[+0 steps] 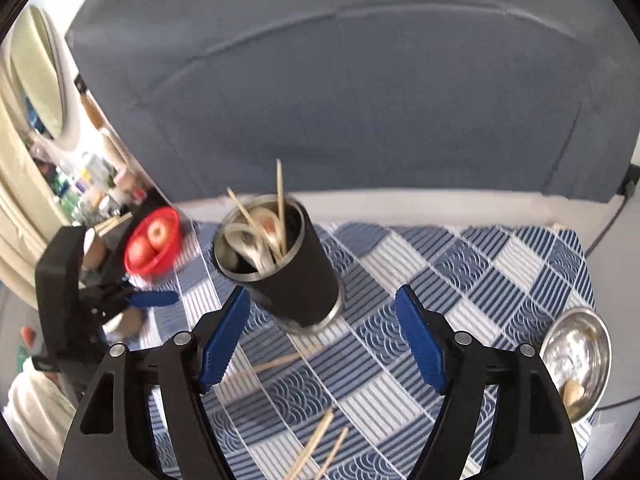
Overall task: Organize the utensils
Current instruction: 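Open the left tool over the black cup while the right tool releases its spoon, then lower both tools toward the loose chopsticks on the cloth, then grasp a chopstick with the left tool while the right tool grasps another chopstick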
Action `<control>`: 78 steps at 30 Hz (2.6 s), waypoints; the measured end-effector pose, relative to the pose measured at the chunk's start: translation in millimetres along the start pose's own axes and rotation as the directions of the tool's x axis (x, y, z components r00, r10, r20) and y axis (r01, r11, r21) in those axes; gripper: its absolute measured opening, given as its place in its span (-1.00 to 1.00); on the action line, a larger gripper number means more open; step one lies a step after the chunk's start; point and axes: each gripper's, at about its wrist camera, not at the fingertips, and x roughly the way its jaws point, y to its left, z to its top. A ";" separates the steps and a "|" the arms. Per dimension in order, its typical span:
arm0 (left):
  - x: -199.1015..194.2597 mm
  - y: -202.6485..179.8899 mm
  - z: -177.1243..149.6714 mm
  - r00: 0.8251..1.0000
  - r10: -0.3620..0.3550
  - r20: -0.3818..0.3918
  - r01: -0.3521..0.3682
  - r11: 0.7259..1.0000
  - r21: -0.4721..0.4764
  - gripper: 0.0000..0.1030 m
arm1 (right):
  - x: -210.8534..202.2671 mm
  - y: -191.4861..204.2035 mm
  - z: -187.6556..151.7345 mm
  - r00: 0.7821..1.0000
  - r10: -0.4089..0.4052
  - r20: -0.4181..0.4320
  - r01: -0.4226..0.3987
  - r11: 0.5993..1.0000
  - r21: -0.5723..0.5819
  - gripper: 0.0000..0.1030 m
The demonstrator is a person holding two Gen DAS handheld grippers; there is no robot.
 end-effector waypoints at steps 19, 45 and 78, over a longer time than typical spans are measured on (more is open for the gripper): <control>79.0 13.2 -47.1 0.980 -0.047 -0.192 0.062 0.996 0.071 0.74 | 57.9 -24.8 -144.9 0.954 -0.106 -0.280 0.136 0.986 0.091 0.65; 143.9 -15.5 -39.7 0.965 0.093 -0.246 -0.004 0.941 0.339 0.92 | 96.6 -3.0 -228.3 0.899 -0.261 -0.352 0.268 0.963 -0.029 0.88; 75.9 46.5 -99.4 0.948 -0.053 -0.313 -0.033 0.964 -0.265 -0.91 | 35.0 -86.6 -219.9 0.913 -0.070 -0.403 0.122 0.987 0.105 -0.92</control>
